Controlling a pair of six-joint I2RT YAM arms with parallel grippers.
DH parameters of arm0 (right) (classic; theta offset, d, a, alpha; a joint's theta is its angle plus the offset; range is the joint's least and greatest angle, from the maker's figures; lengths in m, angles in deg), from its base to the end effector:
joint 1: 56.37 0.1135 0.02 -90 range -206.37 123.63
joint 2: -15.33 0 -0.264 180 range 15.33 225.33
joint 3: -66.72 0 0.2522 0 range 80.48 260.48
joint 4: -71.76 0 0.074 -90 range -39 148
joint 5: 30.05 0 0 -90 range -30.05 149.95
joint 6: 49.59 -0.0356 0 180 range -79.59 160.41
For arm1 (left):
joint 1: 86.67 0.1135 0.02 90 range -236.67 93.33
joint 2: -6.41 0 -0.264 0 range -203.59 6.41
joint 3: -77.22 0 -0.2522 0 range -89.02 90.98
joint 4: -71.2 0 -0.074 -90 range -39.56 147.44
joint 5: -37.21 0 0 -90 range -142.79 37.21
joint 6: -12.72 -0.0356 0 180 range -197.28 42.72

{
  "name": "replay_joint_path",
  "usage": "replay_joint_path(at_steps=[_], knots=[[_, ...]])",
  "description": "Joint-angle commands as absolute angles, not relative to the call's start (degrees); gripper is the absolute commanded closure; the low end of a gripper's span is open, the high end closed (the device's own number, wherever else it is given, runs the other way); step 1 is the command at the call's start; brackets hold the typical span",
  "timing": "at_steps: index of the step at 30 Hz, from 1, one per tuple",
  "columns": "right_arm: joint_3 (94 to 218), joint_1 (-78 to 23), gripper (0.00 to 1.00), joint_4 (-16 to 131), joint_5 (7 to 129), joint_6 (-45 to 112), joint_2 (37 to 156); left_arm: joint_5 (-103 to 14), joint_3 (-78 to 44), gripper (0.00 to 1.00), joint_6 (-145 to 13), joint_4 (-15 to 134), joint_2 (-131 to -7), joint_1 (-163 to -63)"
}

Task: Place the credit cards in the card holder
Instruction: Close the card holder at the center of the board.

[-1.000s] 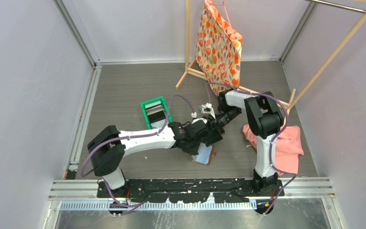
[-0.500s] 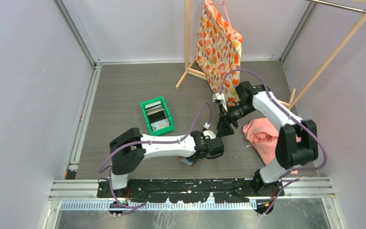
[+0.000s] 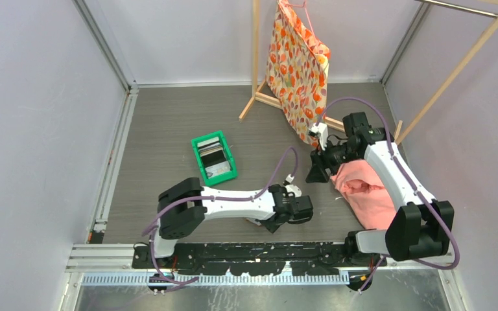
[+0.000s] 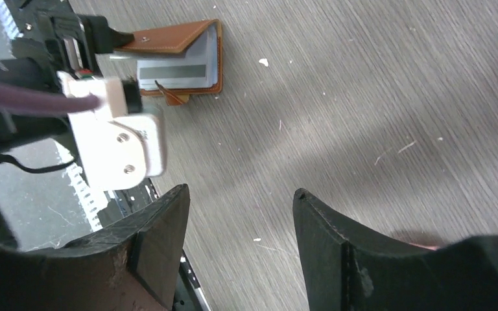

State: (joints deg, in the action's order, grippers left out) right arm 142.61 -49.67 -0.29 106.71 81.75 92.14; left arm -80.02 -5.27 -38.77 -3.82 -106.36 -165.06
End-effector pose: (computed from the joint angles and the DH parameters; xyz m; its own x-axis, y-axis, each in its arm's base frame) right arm 0.2361 0.0538 0.2724 -0.5202 -0.5167 -0.6800 -0.8464 0.4185 0.3295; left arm 0.0894 -0.3542 0.1849 -0.7001 0.6564 -0.2811 0.5566 0.7482 0.3611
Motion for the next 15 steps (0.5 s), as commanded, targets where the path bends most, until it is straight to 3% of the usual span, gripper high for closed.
replay_joint_path(at_steps=[1,7,9,10,11,15], knots=[[141.60,-50.62,0.35,-0.02,105.34,80.54,86.45,-76.16,-6.25,0.36,-37.40,0.26,-99.58,-165.18],[139.98,-51.42,0.29,2.75,104.69,79.46,82.43,-69.88,-10.97,0.31,-36.86,6.77,-94.19,-164.81],[138.98,-51.51,0.17,5.33,105.44,77.59,80.75,-66.84,-13.95,0.31,-36.61,11.00,-91.60,-163.74],[138.97,-51.50,0.03,5.53,106.30,76.49,80.77,-64.62,-15.05,0.30,-36.55,13.51,-90.26,-163.22],[139.47,-51.52,0.01,4.27,108.68,74.88,81.74,-62.18,-17.91,0.30,-36.07,16.50,-88.99,-161.93],[142.89,-49.87,0.00,-7.88,119.48,81.04,91.74,-55.46,-26.87,0.34,-33.57,27.51,-84.10,-157.98]])
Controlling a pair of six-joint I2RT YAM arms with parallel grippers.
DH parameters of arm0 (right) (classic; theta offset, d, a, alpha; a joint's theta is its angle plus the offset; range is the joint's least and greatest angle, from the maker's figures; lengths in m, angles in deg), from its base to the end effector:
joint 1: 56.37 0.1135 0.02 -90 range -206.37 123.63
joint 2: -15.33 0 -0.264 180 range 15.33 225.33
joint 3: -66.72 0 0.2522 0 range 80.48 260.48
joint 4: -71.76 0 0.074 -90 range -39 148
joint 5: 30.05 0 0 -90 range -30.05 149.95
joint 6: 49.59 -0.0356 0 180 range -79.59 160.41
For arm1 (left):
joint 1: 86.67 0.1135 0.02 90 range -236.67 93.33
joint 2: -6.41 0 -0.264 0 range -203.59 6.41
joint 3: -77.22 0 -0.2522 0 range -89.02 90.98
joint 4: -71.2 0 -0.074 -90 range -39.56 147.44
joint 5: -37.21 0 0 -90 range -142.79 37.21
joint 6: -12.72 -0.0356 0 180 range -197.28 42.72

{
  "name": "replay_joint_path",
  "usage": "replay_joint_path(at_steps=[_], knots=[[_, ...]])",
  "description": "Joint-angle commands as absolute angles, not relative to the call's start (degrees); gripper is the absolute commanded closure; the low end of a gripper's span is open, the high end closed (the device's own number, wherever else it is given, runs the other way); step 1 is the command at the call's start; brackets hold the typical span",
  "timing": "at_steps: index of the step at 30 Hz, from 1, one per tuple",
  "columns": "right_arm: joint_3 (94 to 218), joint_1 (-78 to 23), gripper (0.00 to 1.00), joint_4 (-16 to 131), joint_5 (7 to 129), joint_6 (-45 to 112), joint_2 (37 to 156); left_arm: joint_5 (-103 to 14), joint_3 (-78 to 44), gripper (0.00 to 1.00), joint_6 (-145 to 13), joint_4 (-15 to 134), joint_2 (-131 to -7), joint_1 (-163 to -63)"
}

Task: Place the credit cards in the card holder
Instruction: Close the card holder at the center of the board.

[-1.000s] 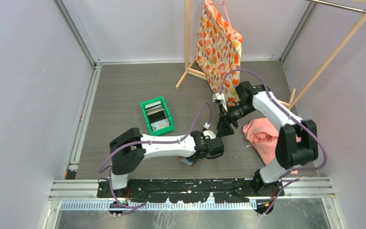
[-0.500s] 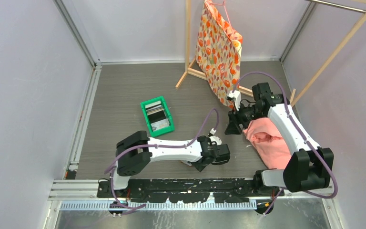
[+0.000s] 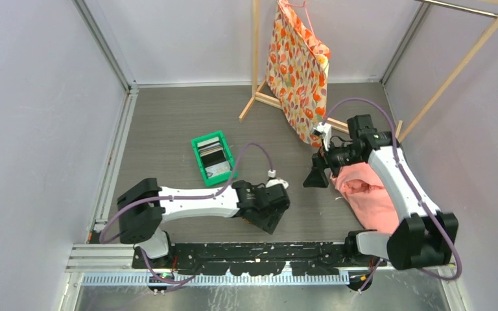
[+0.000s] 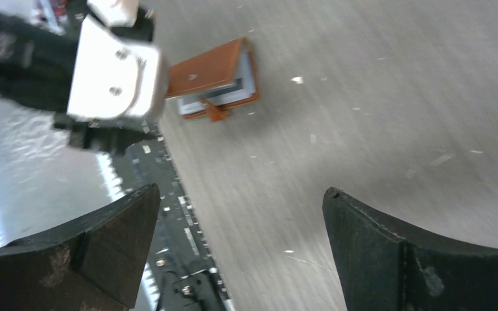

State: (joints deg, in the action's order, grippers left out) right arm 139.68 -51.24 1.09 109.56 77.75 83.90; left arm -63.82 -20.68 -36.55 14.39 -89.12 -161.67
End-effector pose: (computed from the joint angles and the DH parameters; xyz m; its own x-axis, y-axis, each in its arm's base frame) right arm 0.2108 0.0461 0.2897 -0.5047 -0.4399 -0.7428 -0.8418 0.4417 0.3104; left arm 0.0914 -0.3147 0.2152 -0.7923 0.4823 -0.3737 0.5468 0.8330 -0.0842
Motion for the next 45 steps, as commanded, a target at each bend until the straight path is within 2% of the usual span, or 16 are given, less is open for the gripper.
replay_joint_path(at_steps=[1,3,10,13,15,16,18,23,26,35,45], knots=[[144.20,-49.32,0.05,-10.62,118.86,82.21,93.91,-54.76,-28.81,0.36,-32.82,29.99,-82.84,-157.28],[143.43,-48.48,0.14,-6.09,116.74,76.33,95.18,-53.53,-32.86,0.38,-31.13,35.18,-80.21,-155.84],[137.30,-38.83,0.27,9.94,109.30,56.73,93.42,-48.27,-46.34,0.50,-25.36,50.25,-74.98,-149.35],[137.08,-35.00,0.40,11.52,107.50,53.26,95.59,-48.08,-49.13,0.59,-24.02,53.49,-75.56,-147.44],[137.20,-33.41,0.57,11.90,108.15,52.76,97.36,-48.38,-49.83,0.65,-23.41,54.43,-76.33,-146.79],[137.36,-32.42,0.59,11.76,108.04,53.15,98.10,-48.35,-50.08,0.67,-23.11,55.29,-76.67,-146.57],[137.76,-29.89,0.58,11.10,105.93,54.85,99.34,-47.79,-51.01,0.66,-22.68,57.10,-76.68,-146.30],[140.46,-25.79,0.39,10.78,100.74,59.92,103.42,-44.58,-55.93,0.64,-21.09,65.15,-74.10,-143.95],[142.68,-23.91,0.35,12.09,98.93,62.78,106.40,-42.19,-57.69,0.64,-20.45,67.27,-74.49,-141.60],[143.39,-20.01,0.32,17.64,94.78,75.46,109.66,-41.35,-58.52,0.69,-18.80,69.92,-78.83,-139.60],[147.15,-18.12,0.36,12.63,95.25,96.34,114.42,-40.96,-59.18,0.74,-18.66,70.06,-79.53,-138.60]])
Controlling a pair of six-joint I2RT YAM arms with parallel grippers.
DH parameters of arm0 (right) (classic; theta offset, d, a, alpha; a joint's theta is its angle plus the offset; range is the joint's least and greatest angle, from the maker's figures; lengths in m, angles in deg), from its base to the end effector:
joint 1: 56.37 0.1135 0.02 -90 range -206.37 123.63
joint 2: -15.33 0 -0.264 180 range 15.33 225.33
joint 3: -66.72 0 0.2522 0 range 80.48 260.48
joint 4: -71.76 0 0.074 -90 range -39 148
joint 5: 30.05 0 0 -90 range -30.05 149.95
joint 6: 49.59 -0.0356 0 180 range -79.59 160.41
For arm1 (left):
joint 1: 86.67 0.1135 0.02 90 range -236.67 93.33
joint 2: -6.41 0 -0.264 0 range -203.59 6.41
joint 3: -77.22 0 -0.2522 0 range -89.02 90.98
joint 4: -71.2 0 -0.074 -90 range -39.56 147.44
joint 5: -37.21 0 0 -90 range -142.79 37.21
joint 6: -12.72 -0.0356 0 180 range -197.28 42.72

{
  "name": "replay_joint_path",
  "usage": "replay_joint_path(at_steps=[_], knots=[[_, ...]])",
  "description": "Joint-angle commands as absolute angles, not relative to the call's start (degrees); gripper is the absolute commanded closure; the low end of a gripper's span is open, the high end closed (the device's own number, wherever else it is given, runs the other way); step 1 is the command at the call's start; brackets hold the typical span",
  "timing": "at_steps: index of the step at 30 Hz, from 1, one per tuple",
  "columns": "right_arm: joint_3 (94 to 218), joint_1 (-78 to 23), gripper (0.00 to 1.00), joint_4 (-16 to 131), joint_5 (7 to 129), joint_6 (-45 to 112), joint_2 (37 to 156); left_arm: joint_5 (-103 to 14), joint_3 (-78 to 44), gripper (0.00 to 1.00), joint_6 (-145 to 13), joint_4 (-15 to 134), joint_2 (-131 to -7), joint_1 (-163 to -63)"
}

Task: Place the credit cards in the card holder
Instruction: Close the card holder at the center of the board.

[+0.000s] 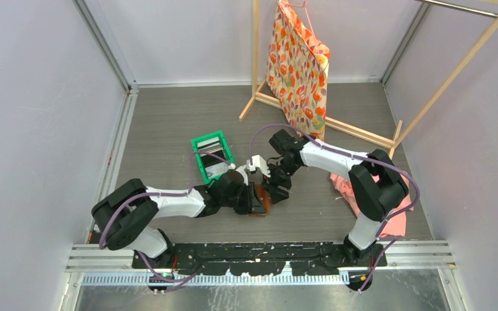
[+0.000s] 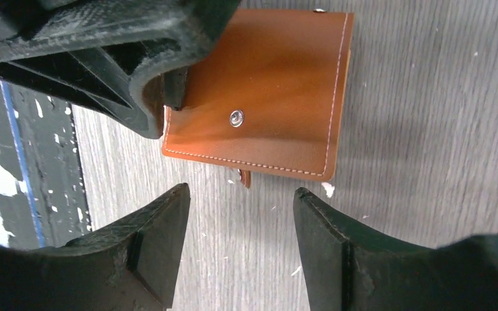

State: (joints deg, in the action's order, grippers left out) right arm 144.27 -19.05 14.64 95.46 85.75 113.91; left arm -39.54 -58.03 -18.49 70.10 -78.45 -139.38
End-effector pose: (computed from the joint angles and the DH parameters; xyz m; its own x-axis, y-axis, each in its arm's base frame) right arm 0.2387 0.2080 0.1833 -0.1286 -0.8261 -0.5487 -0.9672 -0.0178 0.2535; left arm 0.1577 -0.2205 0.1424 -0.9585 -0.1154 -0.2607 0.1140 0.6828 -0.7217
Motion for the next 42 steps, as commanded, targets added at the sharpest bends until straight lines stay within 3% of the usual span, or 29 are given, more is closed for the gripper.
replay_joint_path(at_steps=[1,9,12,15,16,26,34,42], knots=[[147.32,-17.96,0.39,12.06,95.31,97.79,114.77,-40.98,-59.34,0.74,-18.70,70.16,-79.52,-138.57],[146.76,-16.01,0.51,10.85,98.14,105.46,115.20,-40.49,-60.61,0.75,-18.55,70.79,-78.23,-138.00],[147.82,-15.58,0.68,8.35,99.50,107.95,115.68,-40.41,-61.02,0.75,-18.42,70.88,-77.45,-137.69],[147.64,-15.57,0.96,8.07,98.13,108.57,115.63,-40.13,-61.29,0.74,-18.31,70.97,-76.90,-137.41],[147.31,-15.59,0.99,8.19,97.02,108.87,115.36,-40.09,-61.32,0.74,-18.32,70.93,-76.75,-137.32],[142.68,-18.69,0.99,3.17,95.10,126.86,107.19,-38.21,-61.63,0.67,-19.18,68.39,-71.02,-135.83],[145.51,-18.68,0.99,-2.73,96.14,138.99,109.97,-42.02,-56.74,0.67,-25.47,57.80,-65.12,-133.56],[143.43,-18.83,0.99,-0.81,96.61,140.48,109.24,-37.40,-52.24,0.68,-28.58,70.14,-75.42,-133.51]])
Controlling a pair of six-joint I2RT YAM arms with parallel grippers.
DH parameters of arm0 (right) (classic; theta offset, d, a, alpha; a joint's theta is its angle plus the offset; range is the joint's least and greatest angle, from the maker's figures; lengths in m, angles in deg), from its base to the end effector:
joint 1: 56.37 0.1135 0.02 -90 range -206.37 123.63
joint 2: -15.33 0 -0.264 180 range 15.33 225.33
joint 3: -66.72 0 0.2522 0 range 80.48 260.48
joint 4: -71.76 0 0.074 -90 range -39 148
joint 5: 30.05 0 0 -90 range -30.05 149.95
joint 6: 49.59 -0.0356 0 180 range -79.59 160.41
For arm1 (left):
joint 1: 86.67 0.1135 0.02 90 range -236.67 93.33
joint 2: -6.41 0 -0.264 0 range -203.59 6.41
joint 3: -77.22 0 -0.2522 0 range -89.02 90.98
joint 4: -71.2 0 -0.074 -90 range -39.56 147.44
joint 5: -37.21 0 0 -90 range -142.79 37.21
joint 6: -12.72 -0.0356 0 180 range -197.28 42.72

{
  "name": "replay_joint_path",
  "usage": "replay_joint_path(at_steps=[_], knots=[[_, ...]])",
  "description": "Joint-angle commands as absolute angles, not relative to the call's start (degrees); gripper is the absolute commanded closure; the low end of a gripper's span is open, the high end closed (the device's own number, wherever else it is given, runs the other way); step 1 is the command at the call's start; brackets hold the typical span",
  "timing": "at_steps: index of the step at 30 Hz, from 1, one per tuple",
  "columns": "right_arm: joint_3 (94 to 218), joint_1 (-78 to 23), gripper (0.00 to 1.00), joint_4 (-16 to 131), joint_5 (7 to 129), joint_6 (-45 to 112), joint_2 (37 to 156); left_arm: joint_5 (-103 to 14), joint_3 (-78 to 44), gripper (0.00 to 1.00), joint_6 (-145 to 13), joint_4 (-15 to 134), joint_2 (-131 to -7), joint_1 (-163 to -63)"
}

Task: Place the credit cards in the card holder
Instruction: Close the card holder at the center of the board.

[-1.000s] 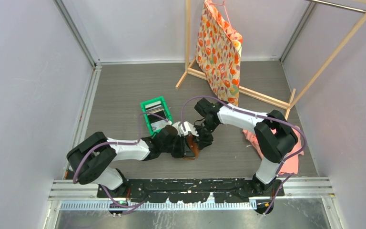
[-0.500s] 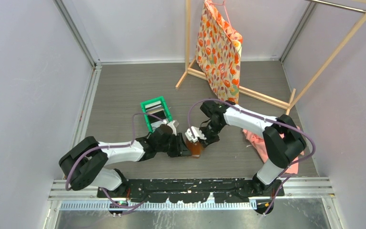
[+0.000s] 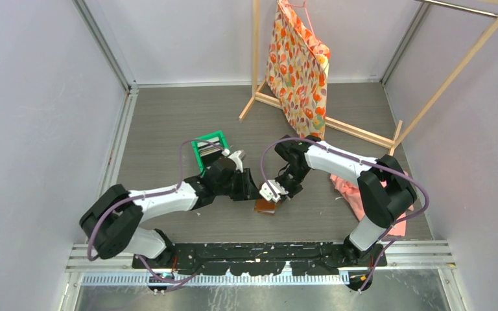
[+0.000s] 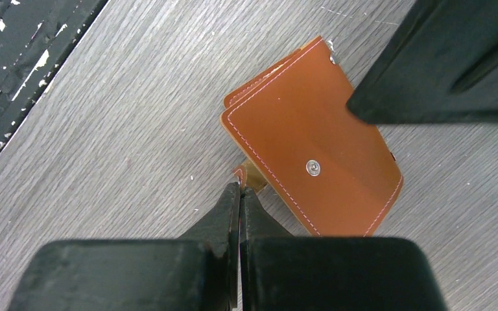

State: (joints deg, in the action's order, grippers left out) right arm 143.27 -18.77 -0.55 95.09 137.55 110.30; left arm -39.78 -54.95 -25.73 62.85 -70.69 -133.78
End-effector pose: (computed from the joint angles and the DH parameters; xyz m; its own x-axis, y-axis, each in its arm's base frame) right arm 0.2100 0.1876 0.1937 0.5878 -0.5715 -0.5727 -0.7248 -0.6865 -0.0589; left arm 0.1759 -0.2012 0.1812 -0.9124 -0.1389 -0.3849 0.1940 0.6814 -0.7058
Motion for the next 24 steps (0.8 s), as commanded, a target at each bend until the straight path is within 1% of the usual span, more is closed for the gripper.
replay_joint_path(at_steps=[1,6,11,14,20,24], knots=[[143.11,-18.80,0.99,-0.54,96.76,140.59,108.93,-36.94,-51.92,0.69,-28.58,71.99,-76.80,-133.51],[142.15,-19.08,0.99,0.86,97.30,140.67,108.26,-35.56,-50.61,0.70,-29.03,77.72,-81.55,-133.51],[142.52,-19.56,0.99,0.27,97.48,141.42,107.92,-33.29,-50.09,0.73,-28.63,79.06,-87.74,-133.68],[143.19,-20.43,0.99,-0.58,97.91,142.19,107.20,-33.84,-51.18,0.75,-27.35,78.82,-89.95,-134.18],[144.94,-22.13,0.99,-1.55,98.95,142.84,108.35,-37.39,-54.61,0.77,-23.54,78.22,-90.63,-136.58],[146.12,-22.48,0.99,-6.67,100.48,146.22,108.79,-41.16,-55.61,0.78,-22.79,75.03,-89.33,-138.41]])
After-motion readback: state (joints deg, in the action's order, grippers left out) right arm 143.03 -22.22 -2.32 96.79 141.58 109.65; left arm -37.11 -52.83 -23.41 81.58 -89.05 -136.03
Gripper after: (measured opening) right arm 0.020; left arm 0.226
